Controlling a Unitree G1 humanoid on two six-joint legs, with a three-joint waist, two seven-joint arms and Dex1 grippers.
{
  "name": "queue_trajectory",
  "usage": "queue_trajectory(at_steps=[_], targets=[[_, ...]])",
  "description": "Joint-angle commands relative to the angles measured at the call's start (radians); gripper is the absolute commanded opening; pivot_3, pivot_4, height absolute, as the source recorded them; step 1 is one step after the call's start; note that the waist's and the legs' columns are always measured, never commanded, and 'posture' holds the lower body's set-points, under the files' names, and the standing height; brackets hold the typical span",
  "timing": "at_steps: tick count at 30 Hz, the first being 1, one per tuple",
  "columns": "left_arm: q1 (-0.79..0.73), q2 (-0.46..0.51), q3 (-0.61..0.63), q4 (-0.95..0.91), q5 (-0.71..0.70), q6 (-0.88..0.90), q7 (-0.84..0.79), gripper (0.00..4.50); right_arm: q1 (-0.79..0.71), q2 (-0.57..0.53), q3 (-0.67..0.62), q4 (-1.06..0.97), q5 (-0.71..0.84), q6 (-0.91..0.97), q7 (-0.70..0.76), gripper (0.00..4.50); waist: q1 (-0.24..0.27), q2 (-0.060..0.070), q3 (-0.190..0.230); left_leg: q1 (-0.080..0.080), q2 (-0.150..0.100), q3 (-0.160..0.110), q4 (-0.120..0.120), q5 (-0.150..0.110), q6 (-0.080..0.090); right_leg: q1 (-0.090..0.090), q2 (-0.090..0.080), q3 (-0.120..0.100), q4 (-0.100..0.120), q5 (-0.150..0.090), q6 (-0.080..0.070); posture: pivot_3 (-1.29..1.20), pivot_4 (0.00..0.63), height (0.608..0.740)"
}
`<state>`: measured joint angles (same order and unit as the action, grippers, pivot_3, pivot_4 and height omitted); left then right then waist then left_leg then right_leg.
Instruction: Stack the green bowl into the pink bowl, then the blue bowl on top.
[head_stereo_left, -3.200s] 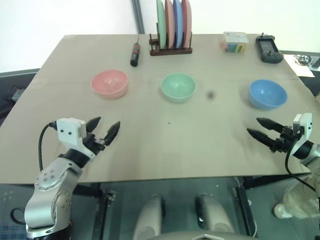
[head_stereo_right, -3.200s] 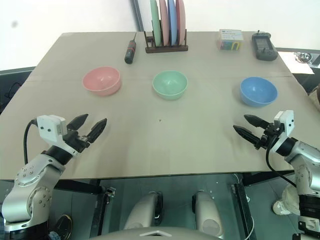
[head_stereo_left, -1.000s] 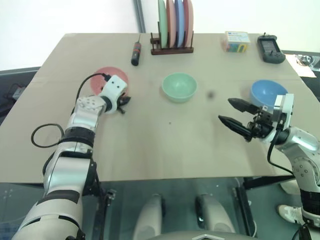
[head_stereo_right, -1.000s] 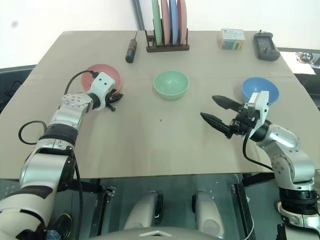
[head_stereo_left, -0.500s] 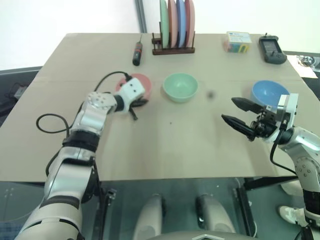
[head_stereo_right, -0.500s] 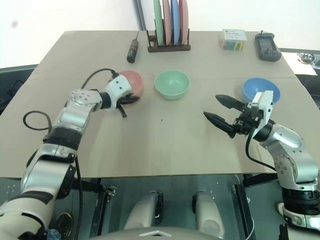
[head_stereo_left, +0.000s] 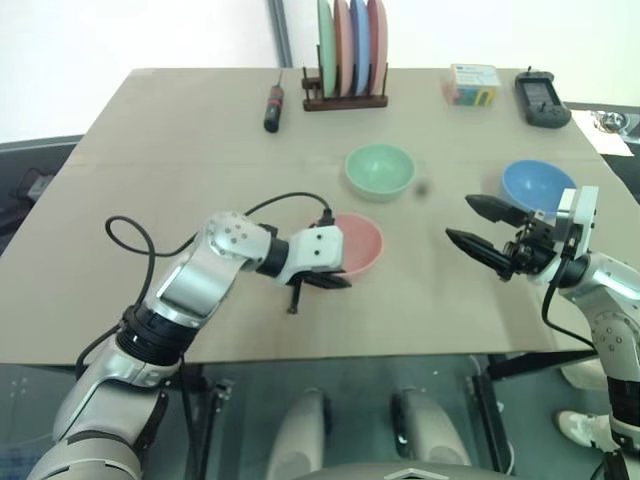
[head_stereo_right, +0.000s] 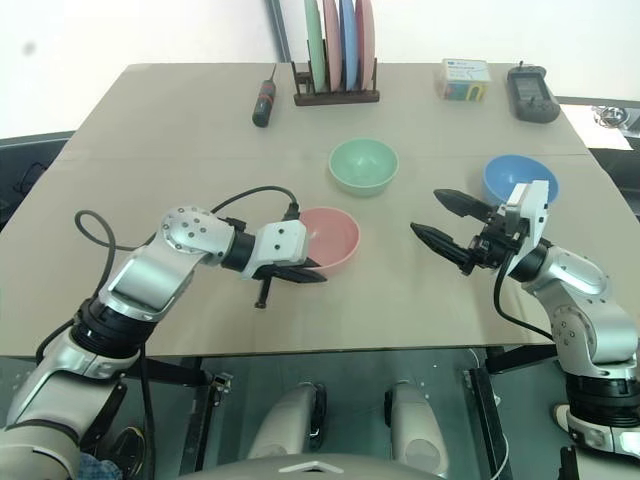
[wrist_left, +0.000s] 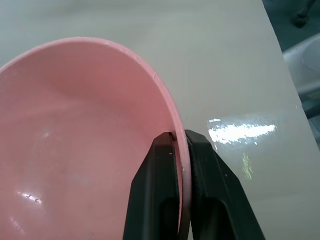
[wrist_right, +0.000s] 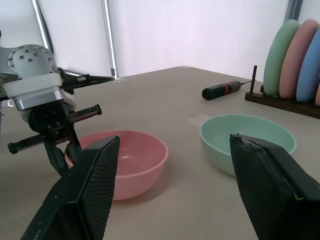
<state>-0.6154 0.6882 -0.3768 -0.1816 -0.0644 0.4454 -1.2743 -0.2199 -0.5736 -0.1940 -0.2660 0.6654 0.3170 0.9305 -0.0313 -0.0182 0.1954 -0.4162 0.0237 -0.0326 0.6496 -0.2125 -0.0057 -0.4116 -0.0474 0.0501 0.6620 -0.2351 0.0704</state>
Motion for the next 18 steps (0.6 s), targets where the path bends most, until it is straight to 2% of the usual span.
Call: queue_trajectory(at_steps=[1, 2, 3, 7, 8, 12, 18], targets=[[-0.04, -0.042, 0.016, 0.025, 0.004, -0.013, 0.058, 1.79, -0.003, -0.008, -0.019, -0.027, 0.002, -0.018, -0.002, 3.64, 0.0, 0.0, 0.0, 0.0, 0.0, 0.0, 0.0, 0.0, 0.0, 0.0, 0.0, 0.0, 0.0, 0.0, 0.0, 0.0, 0.15, 0.74], [-0.047, -0.049, 0.026, 0.031, 0.002, -0.01, 0.07, 1.97, -0.003, -0.008, -0.019, -0.028, 0.002, -0.017, -0.003, 3.64, -0.001, 0.0, 0.0, 0.0, 0.0, 0.0, 0.0, 0.0, 0.0, 0.0, 0.0, 0.0, 0.0, 0.0, 0.0, 0.0, 0.15, 0.74], [-0.052, -0.054, 0.034, 0.036, -0.001, -0.009, 0.079, 2.61, -0.004, -0.009, -0.018, -0.028, 0.002, -0.016, -0.003, 3.64, -0.001, 0.0, 0.0, 0.0, 0.0, 0.0, 0.0, 0.0, 0.0, 0.0, 0.0, 0.0, 0.0, 0.0, 0.0, 0.0, 0.15, 0.74], [-0.052, -0.07, 0.092, 0.018, -0.06, 0.028, 0.106, 4.24, -0.013, -0.014, -0.009, -0.024, -0.011, -0.014, -0.004, 3.64, -0.006, 0.0, 0.0, 0.0, 0.0, 0.0, 0.0, 0.0, 0.0, 0.0, 0.0, 0.0, 0.0, 0.0, 0.0, 0.0, 0.15, 0.74], [-0.047, -0.073, 0.114, 0.006, -0.083, 0.051, 0.114, 4.48, -0.014, -0.022, -0.005, -0.024, -0.015, -0.002, -0.007, 3.64, -0.006, 0.0, 0.0, 0.0, 0.0, 0.0, 0.0, 0.0, 0.0, 0.0, 0.0, 0.0, 0.0, 0.0, 0.0, 0.0, 0.15, 0.74], [0.027, -0.061, 0.241, -0.085, -0.227, 0.148, 0.128, 4.48, -0.045, -0.099, 0.025, 0.006, -0.056, 0.031, 0.044, 3.64, -0.011, 0.0, 0.0, 0.0, 0.0, 0.0, 0.0, 0.0, 0.0, 0.0, 0.0, 0.0, 0.0, 0.0, 0.0, 0.0, 0.15, 0.74], [0.152, -0.049, 0.481, -0.23, -0.466, 0.294, 0.198, 4.48, -0.279, -0.193, 0.173, 0.228, -0.246, 0.004, 0.104, 3.64, -0.011, 0.0, 0.001, 0.001, 0.001, 0.001, 0.0, 0.0, 0.0, 0.0, 0.001, 0.001, 0.0, 0.0, 0.0, 0.0, 0.15, 0.74]])
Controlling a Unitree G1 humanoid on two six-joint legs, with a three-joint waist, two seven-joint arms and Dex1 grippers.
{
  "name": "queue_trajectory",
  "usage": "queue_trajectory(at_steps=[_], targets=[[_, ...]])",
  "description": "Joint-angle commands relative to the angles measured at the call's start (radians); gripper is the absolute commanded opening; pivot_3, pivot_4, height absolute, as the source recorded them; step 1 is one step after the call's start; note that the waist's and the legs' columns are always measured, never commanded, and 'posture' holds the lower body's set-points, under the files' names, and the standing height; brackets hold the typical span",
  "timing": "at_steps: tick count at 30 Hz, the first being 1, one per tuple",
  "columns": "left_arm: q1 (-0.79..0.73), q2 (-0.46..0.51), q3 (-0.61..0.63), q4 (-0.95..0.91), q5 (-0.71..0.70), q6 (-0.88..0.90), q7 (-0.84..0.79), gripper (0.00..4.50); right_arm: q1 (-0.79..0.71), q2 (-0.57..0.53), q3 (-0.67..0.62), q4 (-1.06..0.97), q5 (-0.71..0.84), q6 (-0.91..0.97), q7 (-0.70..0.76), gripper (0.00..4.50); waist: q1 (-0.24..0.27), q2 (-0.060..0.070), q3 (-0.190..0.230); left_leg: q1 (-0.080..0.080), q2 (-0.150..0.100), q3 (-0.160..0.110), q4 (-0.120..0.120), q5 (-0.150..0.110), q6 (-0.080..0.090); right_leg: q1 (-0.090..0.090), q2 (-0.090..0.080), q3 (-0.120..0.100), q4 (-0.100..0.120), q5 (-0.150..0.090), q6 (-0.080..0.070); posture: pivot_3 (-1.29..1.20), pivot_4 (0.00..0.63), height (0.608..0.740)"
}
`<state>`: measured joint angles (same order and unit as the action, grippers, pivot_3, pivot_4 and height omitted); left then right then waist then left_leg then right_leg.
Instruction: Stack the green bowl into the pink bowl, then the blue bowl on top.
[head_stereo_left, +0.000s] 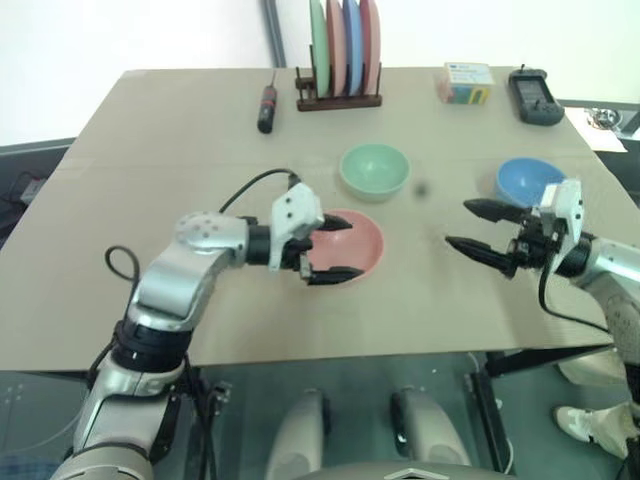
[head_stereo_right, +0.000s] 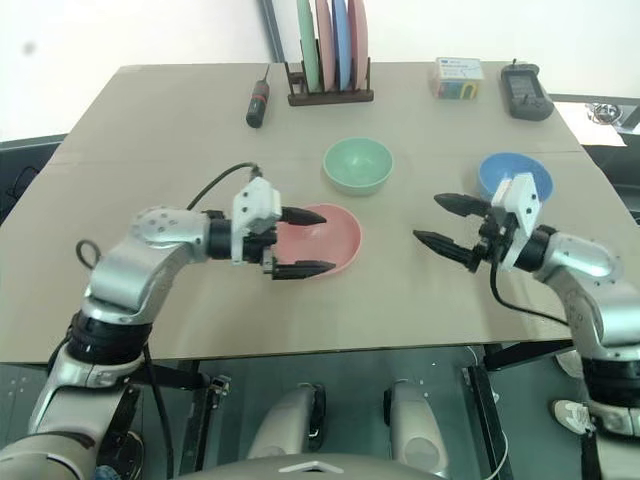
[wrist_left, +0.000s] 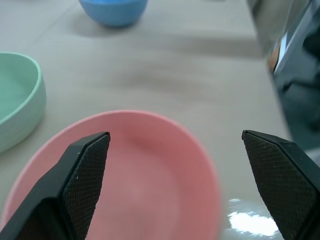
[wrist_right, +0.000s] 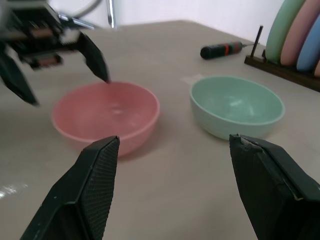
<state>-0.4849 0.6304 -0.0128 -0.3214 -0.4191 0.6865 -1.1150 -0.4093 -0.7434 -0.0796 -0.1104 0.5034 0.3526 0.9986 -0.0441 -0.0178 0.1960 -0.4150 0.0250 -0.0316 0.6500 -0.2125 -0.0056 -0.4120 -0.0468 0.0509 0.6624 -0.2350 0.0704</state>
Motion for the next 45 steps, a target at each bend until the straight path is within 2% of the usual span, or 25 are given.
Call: queue_trajectory(at_steps=[1, 5, 9, 15, 22, 26, 29, 31, 32, 33, 34, 35, 36, 37, 42, 45], targets=[[0.04, 0.008, 0.156, -0.108, -0.148, 0.075, 0.058, 4.48, -0.137, -0.028, 0.097, 0.123, -0.135, -0.06, 0.052, 3.64, 0.001, 0.0, 0.0, 0.0, 0.0, -0.001, 0.0, 0.0, 0.0, 0.0, 0.0, -0.001, 0.0, 0.0, 0.0, 0.0, 0.15, 0.74], [0.128, 0.01, 0.294, -0.161, -0.257, 0.146, 0.155, 4.48, -0.329, 0.008, 0.237, 0.374, -0.34, -0.243, 0.074, 3.64, 0.002, 0.0, 0.0, 0.0, 0.0, 0.0, 0.0, 0.0, 0.0, 0.0, 0.0, 0.0, 0.0, 0.001, -0.001, 0.0, 0.15, 0.74], [0.29, 0.006, 0.455, -0.213, -0.316, 0.162, 0.248, 4.48, -0.519, 0.115, 0.358, 0.629, -0.497, -0.434, 0.074, 3.64, -0.009, 0.0, 0.001, -0.001, 0.0, 0.002, -0.001, 0.0, 0.0, -0.001, 0.0, 0.002, -0.001, 0.002, -0.003, 0.0, 0.15, 0.74], [0.467, -0.023, 0.621, -0.258, -0.353, 0.122, 0.372, 4.48, -0.731, 0.242, 0.457, 0.988, -0.692, -0.669, -0.034, 3.64, 0.001, -0.001, 0.001, -0.001, 0.0, 0.0, -0.001, 0.0, 0.0, -0.002, -0.001, 0.0, -0.001, 0.002, -0.004, 0.0, 0.15, 0.74], [0.641, -0.092, 0.724, -0.342, -0.403, 0.058, 0.449, 4.48, -0.88, 0.361, 0.516, 1.258, -0.84, -0.749, -0.176, 3.64, -0.001, -0.001, 0.001, -0.001, -0.001, 0.0, -0.002, 0.0, -0.001, -0.001, -0.002, 0.0, -0.002, 0.002, -0.004, 0.0, 0.15, 0.74], [0.706, -0.127, 0.77, -0.363, -0.421, -0.011, 0.449, 4.48, -0.912, 0.419, 0.547, 1.344, -0.905, -0.709, -0.233, 3.64, -0.003, -0.001, 0.001, 0.0, -0.001, 0.0, -0.003, 0.0, -0.001, -0.001, -0.002, 0.0, -0.001, 0.002, -0.005, 0.0, 0.15, 0.74], [0.726, -0.128, 0.782, -0.366, -0.424, -0.063, 0.457, 4.5, -0.932, 0.444, 0.55, 1.381, -0.936, -0.702, -0.265, 2.83, -0.004, -0.001, 0.001, 0.0, -0.001, 0.0, -0.003, 0.0, -0.001, -0.001, -0.002, -0.001, -0.001, 0.002, -0.005, 0.0, 0.15, 0.74], [0.749, -0.12, 0.779, -0.36, -0.423, -0.087, 0.443, 4.5, -0.94, 0.456, 0.543, 1.395, -0.946, -0.694, -0.269, 2.1, -0.004, -0.001, 0.001, 0.0, -0.001, -0.001, -0.003, 0.0, -0.001, -0.002, -0.002, -0.001, -0.001, 0.002, -0.005, 0.0, 0.15, 0.74], [0.757, -0.117, 0.777, -0.357, -0.425, -0.097, 0.442, 4.5, -0.943, 0.46, 0.542, 1.4, -0.952, -0.693, -0.272, 1.54, -0.005, -0.001, 0.001, 0.0, -0.001, 0.0, -0.003, 0.0, -0.001, -0.002, -0.002, -0.001, -0.001, 0.002, -0.005, 0.0, 0.15, 0.74], [0.763, -0.114, 0.774, -0.354, -0.427, -0.107, 0.443, 4.5, -0.946, 0.463, 0.541, 1.404, -0.959, -0.694, -0.277, 1.31, -0.004, -0.001, 0.001, -0.001, -0.001, 0.0, -0.003, 0.0, -0.001, -0.002, -0.002, 0.0, -0.001, 0.002, -0.005, 0.0, 0.15, 0.74], [0.767, -0.11, 0.771, -0.348, -0.425, -0.115, 0.441, 4.5, -0.948, 0.465, 0.54, 1.407, -0.963, -0.695, -0.279, 0.72, -0.004, -0.001, 0.001, -0.001, -0.001, 0.0, -0.003, 0.0, -0.001, -0.002, -0.002, 0.0, -0.001, 0.001, -0.006, 0.0, 0.15, 0.74], [0.772, -0.107, 0.768, -0.343, -0.423, -0.121, 0.44, 4.5, -0.95, 0.466, 0.538, 1.409, -0.965, -0.695, -0.279, 0.62, -0.002, -0.001, 0.001, -0.001, -0.001, 0.0, -0.003, 0.0, -0.001, -0.002, -0.002, 0.0, -0.001, 0.001, -0.006, 0.0, 0.15, 0.74], [0.776, -0.104, 0.763, -0.339, -0.418, -0.127, 0.438, 4.5, -0.951, 0.468, 0.533, 1.411, -0.964, -0.693, -0.277, 0.23, -0.002, -0.001, 0.001, -0.001, -0.001, -0.001, -0.003, 0.0, -0.001, -0.002, -0.002, -0.001, -0.001, 0.001, -0.007, 0.0, 0.15, 0.74], [0.779, -0.101, 0.758, -0.335, -0.415, -0.133, 0.438, 4.5, -0.952, 0.469, 0.53, 1.411, -0.964, -0.692, -0.275, 0.06, -0.002, -0.001, 0.001, -0.001, -0.001, -0.001, -0.003, 0.0, -0.001, -0.002, -0.002, -0.001, -0.001, 0.0, -0.008, 0.0, 0.15, 0.74], [0.784, -0.087, 0.74, -0.317, -0.415, -0.155, 0.431, 4.5, -0.951, 0.463, 0.505, 1.4, -0.946, -0.707, -0.235, 0.06, -0.004, -0.001, 0.001, -0.001, -0.001, 0.0, -0.003, 0.0, -0.001, -0.002, -0.002, -0.001, -0.001, 0.0, -0.008, 0.0, 0.15, 0.74], [0.777, -0.07, 0.721, -0.298, -0.41, -0.162, 0.425, 4.5, -0.96, 0.449, 0.472, 1.353, -0.904, -0.744, -0.147, 0.06, -0.004, 0.0, 0.001, -0.001, -0.001, 0.0, -0.003, 0.0, -0.001, -0.002, -0.002, -0.001, -0.001, 0.0, -0.008, 0.0, 0.15, 0.74]])
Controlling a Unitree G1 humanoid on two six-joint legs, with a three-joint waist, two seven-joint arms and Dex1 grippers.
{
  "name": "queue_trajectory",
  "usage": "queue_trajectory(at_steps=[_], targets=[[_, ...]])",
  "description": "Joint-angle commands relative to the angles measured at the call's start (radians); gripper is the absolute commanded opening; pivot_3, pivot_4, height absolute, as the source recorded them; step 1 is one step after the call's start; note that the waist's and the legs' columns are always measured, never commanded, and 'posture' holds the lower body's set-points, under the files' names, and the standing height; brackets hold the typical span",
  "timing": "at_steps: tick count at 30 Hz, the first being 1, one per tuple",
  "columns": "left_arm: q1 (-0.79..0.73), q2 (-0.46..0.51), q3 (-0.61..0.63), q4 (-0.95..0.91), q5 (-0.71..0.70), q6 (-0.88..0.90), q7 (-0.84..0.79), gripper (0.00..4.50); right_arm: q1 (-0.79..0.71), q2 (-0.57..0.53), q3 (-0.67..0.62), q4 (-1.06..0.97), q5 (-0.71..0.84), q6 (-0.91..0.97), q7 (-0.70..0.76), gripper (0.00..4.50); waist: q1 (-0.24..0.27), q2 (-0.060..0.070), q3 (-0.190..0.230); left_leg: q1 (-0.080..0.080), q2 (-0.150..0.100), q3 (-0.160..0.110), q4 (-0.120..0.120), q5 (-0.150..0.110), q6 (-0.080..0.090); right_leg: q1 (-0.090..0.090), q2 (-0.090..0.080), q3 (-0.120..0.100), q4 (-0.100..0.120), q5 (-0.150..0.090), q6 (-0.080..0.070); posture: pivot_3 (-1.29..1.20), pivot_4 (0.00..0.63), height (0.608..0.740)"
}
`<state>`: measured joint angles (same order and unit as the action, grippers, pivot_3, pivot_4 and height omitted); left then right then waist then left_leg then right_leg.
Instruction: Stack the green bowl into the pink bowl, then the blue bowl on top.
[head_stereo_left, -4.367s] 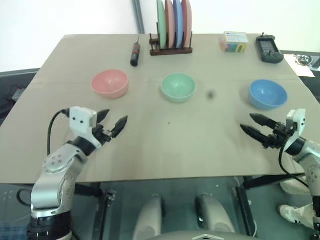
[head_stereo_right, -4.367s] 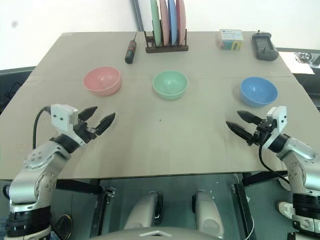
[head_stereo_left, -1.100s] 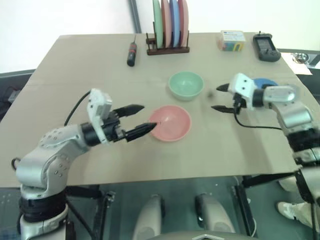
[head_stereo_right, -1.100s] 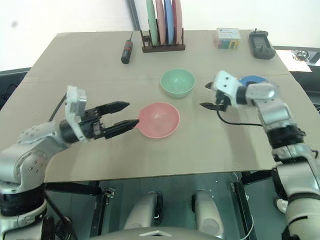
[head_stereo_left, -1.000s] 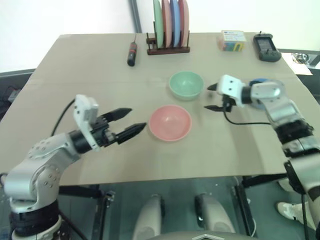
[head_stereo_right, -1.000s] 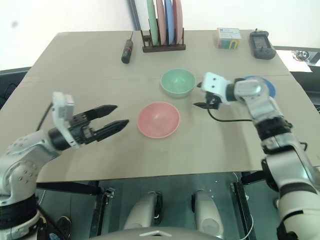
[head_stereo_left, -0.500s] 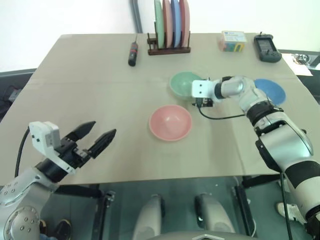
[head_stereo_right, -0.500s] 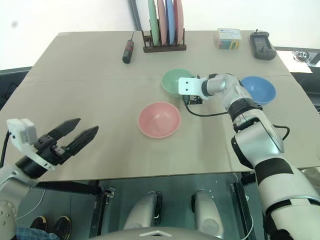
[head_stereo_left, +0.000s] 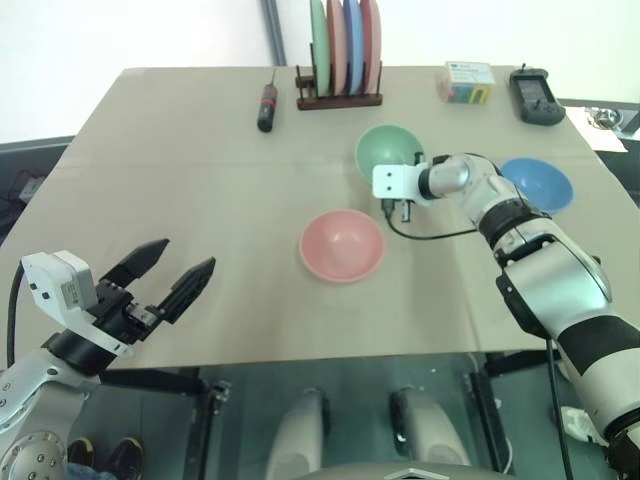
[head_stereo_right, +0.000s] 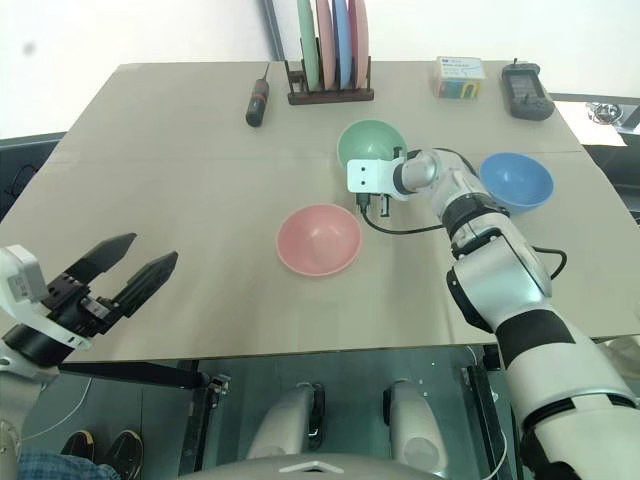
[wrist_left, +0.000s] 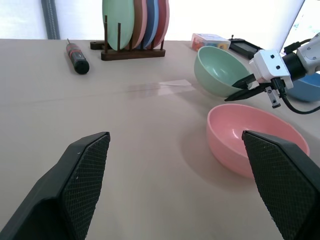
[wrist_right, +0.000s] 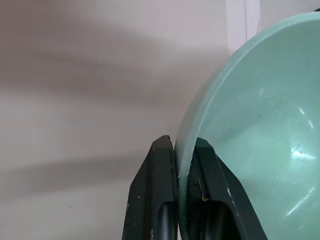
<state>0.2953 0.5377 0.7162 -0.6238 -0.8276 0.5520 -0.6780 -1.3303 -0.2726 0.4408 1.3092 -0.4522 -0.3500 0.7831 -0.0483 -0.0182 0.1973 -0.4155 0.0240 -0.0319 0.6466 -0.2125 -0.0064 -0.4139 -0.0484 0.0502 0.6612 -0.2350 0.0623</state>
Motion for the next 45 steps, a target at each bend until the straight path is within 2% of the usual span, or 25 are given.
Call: queue_trajectory(at_steps=[1, 5, 8, 11, 16, 19, 22, 30, 31, 35, 39, 45], targets=[[-0.01, 0.033, -0.017, 0.01, 0.0, -0.025, -0.014, 4.5, -0.032, -0.03, -0.067, -0.118, 0.09, -0.054, 0.141, 0.06, 0.0, 0.0, 0.0, 0.0, 0.0, 0.0, 0.0, 0.0, 0.0, 0.0, 0.0, 0.0, 0.0, 0.0, 0.0, 0.0, 0.15, 0.74], [-0.038, 0.067, -0.052, 0.04, 0.007, -0.025, -0.022, 4.5, 0.056, -0.071, -0.101, -0.407, 0.214, -0.008, 0.375, 0.06, 0.002, 0.001, 0.001, 0.0, 0.0, 0.0, 0.0, 0.0, 0.0, 0.0, 0.0, 0.0, 0.0, 0.002, 0.004, 0.0, 0.15, 0.74], [-0.065, 0.093, -0.084, 0.069, 0.018, -0.029, -0.04, 4.5, 0.19, -0.119, -0.103, -0.769, 0.332, 0.18, 0.538, 0.06, 0.007, -0.001, 0.0, 0.0, 0.001, -0.001, -0.001, 0.0, 0.0, 0.0, 0.0, -0.001, 0.0, 0.002, 0.004, 0.0, 0.15, 0.74], [-0.097, 0.119, -0.109, 0.104, 0.029, -0.033, -0.056, 4.5, 0.287, -0.15, -0.107, -1.067, 0.41, 0.382, 0.592, 0.06, 0.011, 0.0, 0.0, 0.0, 0.0, -0.002, -0.002, 0.0, 0.0, 0.0, 0.0, -0.003, 0.0, 0.002, 0.004, 0.0, 0.15, 0.74], [-0.151, 0.151, -0.144, 0.15, 0.04, -0.035, -0.08, 4.5, 0.359, -0.181, -0.095, -1.333, 0.481, 0.642, 0.62, 0.06, 0.006, 0.001, 0.0, 0.0, 0.001, -0.002, -0.001, 0.0, 0.0, 0.0, 0.0, -0.003, 0.0, 0.002, 0.003, 0.0, 0.15, 0.74], [-0.179, 0.165, -0.161, 0.166, 0.042, -0.031, -0.093, 4.5, 0.372, -0.196, -0.082, -1.384, 0.482, 0.676, 0.602, 0.06, 0.007, 0.0, 0.0, 0.001, 0.001, -0.002, -0.001, 0.0, 0.0, 0.0, 0.0, -0.003, 0.0, 0.001, 0.003, 0.0, 0.15, 0.74], [-0.2, 0.178, -0.172, 0.181, 0.043, -0.027, -0.103, 4.5, 0.382, -0.203, -0.078, -1.408, 0.479, 0.667, 0.577, 1.06, 0.007, 0.0, 0.0, 0.0, 0.001, -0.001, -0.001, 0.0, 0.0, 0.0, 0.0, -0.003, 0.0, 0.0, 0.0, 0.0, 0.15, 0.74], [-0.25, 0.2, -0.208, 0.221, 0.051, -0.025, -0.13, 4.5, 0.408, -0.218, -0.077, -1.467, 0.504, 0.731, 0.542, 4.3, 0.008, 0.0, 0.0, 0.0, 0.001, -0.001, -0.001, 0.0, 0.0, 0.0, 0.0, -0.003, -0.001, 0.002, 0.003, 0.0, 0.15, 0.74], [-0.262, 0.203, -0.217, 0.228, 0.053, -0.025, -0.133, 4.5, 0.411, -0.222, -0.082, -1.473, 0.508, 0.746, 0.533, 4.43, 0.007, 0.0, 0.0, 0.0, 0.001, -0.001, -0.001, 0.0, 0.0, 0.0, 0.0, -0.003, -0.001, 0.002, 0.003, 0.0, 0.15, 0.74], [-0.292, 0.209, -0.242, 0.246, 0.061, -0.025, -0.148, 4.5, 0.42, -0.233, -0.107, -1.481, 0.522, 0.783, 0.483, 4.43, 0.008, 0.0, 0.0, 0.0, 0.001, -0.002, -0.001, 0.0, 0.0, 0.0, 0.0, -0.003, -0.001, 0.002, 0.003, 0.0, 0.15, 0.74], [-0.343, 0.214, -0.289, 0.258, 0.06, -0.023, -0.174, 4.5, 0.422, -0.236, -0.205, -1.449, 0.532, 0.84, 0.349, 4.43, 0.011, 0.0, 0.0, -0.001, 0.001, -0.002, -0.001, 0.0, 0.0, 0.0, 0.0, -0.003, -0.001, 0.002, 0.004, 0.0, 0.15, 0.74], [-0.469, 0.201, -0.383, 0.27, 0.054, -0.014, -0.191, 4.5, 0.459, -0.337, -0.333, -1.305, 0.469, 0.874, 0.152, 4.43, 0.016, 0.0, 0.0, -0.001, 0.0, -0.001, -0.001, 0.0, 0.0, 0.0, 0.0, -0.003, -0.001, 0.002, 0.004, 0.0, 0.15, 0.74]])
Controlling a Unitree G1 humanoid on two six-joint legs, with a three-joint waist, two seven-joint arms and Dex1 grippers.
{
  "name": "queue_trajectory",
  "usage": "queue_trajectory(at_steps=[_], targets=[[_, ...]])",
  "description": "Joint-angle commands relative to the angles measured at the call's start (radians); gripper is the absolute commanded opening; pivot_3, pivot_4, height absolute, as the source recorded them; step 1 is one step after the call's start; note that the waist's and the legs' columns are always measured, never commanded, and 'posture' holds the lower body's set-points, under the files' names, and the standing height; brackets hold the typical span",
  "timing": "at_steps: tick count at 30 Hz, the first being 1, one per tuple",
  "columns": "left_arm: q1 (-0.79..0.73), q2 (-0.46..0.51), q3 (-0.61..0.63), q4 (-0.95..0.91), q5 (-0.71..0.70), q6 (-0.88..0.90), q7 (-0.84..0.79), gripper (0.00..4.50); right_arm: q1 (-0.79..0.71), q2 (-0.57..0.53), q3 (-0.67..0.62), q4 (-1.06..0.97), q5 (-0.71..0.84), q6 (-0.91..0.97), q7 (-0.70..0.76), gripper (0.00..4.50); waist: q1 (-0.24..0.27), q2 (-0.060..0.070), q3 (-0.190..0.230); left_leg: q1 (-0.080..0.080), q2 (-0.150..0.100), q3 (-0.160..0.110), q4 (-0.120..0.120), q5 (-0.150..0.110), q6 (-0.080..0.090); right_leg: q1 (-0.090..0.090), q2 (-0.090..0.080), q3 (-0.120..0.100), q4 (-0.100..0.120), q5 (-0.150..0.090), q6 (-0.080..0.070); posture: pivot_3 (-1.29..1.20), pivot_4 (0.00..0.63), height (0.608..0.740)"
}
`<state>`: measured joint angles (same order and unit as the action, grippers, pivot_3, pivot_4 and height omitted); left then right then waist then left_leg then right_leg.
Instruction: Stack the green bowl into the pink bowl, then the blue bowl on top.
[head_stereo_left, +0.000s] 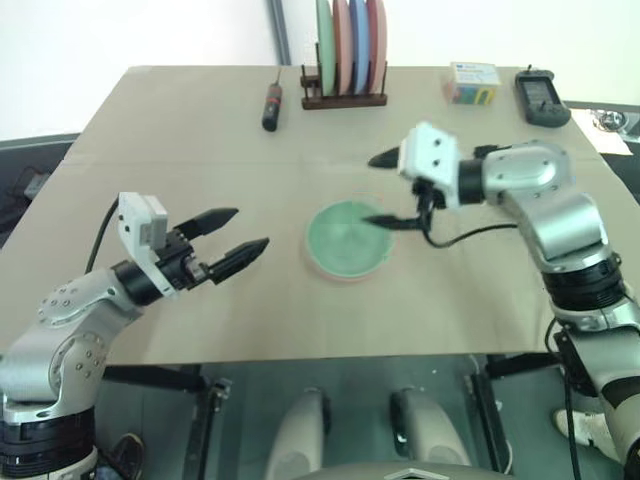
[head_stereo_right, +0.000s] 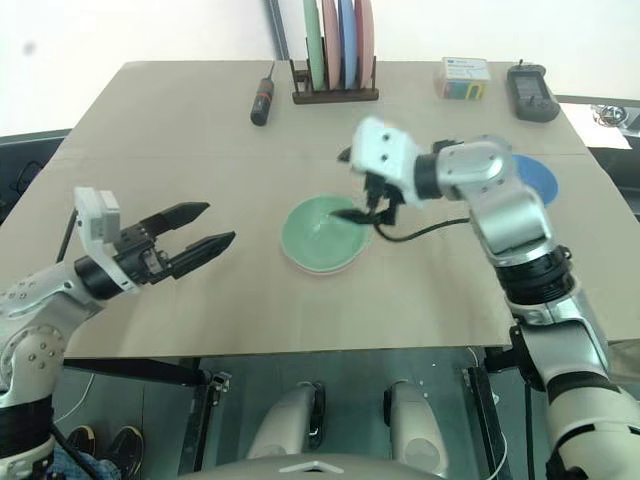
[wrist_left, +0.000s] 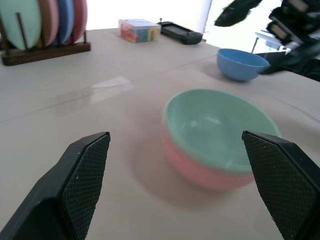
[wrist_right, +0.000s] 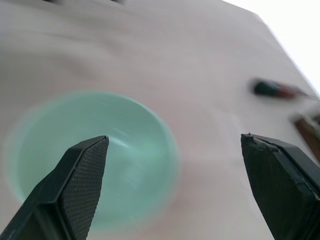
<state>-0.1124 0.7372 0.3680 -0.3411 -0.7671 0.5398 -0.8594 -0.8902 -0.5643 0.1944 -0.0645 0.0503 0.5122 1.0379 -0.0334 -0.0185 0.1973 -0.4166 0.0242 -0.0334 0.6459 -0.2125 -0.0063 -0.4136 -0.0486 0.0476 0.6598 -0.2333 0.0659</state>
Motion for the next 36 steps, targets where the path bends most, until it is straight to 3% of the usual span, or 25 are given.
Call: queue_trajectory(at_steps=[1, 10, 25, 29, 33, 36], targets=[[-0.082, -0.003, -0.052, -0.012, -0.007, 0.0, -0.011, 4.5, 0.029, -0.065, -0.102, 0.096, -0.041, 0.014, -0.125, 4.43, 0.003, 0.0, 0.0, 0.0, 0.0, 0.0, 0.0, 0.0, 0.0, 0.0, 0.0, 0.0, 0.0, 0.0, 0.0, 0.0, 0.15, 0.74], [-0.265, -0.059, -0.222, 0.021, 0.014, -0.012, -0.073, 4.5, 0.121, -0.163, -0.266, 0.338, -0.027, 0.078, -0.302, 4.43, -0.008, 0.0, 0.0, -0.001, -0.001, 0.002, 0.0, 0.0, 0.0, 0.0, 0.0, 0.002, -0.001, 0.0, 0.0, 0.0, 0.15, 0.74], [-0.393, -0.117, -0.308, 0.084, 0.072, -0.037, -0.144, 4.5, 0.096, -0.162, -0.199, 0.636, -0.061, -0.059, -0.307, 4.43, -0.009, 0.0, 0.0, 0.0, -0.001, 0.003, 0.0, 0.0, 0.0, 0.0, 0.001, 0.004, 0.0, 0.0, 0.001, 0.0, 0.15, 0.74], [-0.389, -0.12, -0.303, 0.08, 0.077, -0.038, -0.144, 4.5, 0.084, -0.158, -0.185, 0.692, -0.068, -0.095, -0.295, 3.33, -0.009, 0.0, 0.0, 0.0, -0.001, 0.003, 0.0, 0.0, 0.0, 0.0, 0.001, 0.004, 0.0, 0.0, 0.001, 0.0, 0.15, 0.74], [-0.377, -0.116, -0.294, 0.07, 0.076, -0.034, -0.142, 4.5, 0.077, -0.155, -0.179, 0.71, -0.068, -0.113, -0.283, 1.69, -0.009, 0.0, 0.0, 0.0, -0.001, 0.003, 0.0, 0.0, 0.0, 0.0, 0.001, 0.004, 0.0, 0.0, 0.001, 0.0, 0.15, 0.74], [-0.37, -0.111, -0.287, 0.068, 0.076, -0.033, -0.14, 4.5, 0.072, -0.151, -0.175, 0.712, -0.071, -0.128, -0.281, 0.77, -0.009, 0.0, 0.0, 0.0, -0.001, 0.003, 0.0, 0.0, 0.0, 0.0, 0.001, 0.004, 0.0, 0.0, 0.001, 0.0, 0.15, 0.74]])
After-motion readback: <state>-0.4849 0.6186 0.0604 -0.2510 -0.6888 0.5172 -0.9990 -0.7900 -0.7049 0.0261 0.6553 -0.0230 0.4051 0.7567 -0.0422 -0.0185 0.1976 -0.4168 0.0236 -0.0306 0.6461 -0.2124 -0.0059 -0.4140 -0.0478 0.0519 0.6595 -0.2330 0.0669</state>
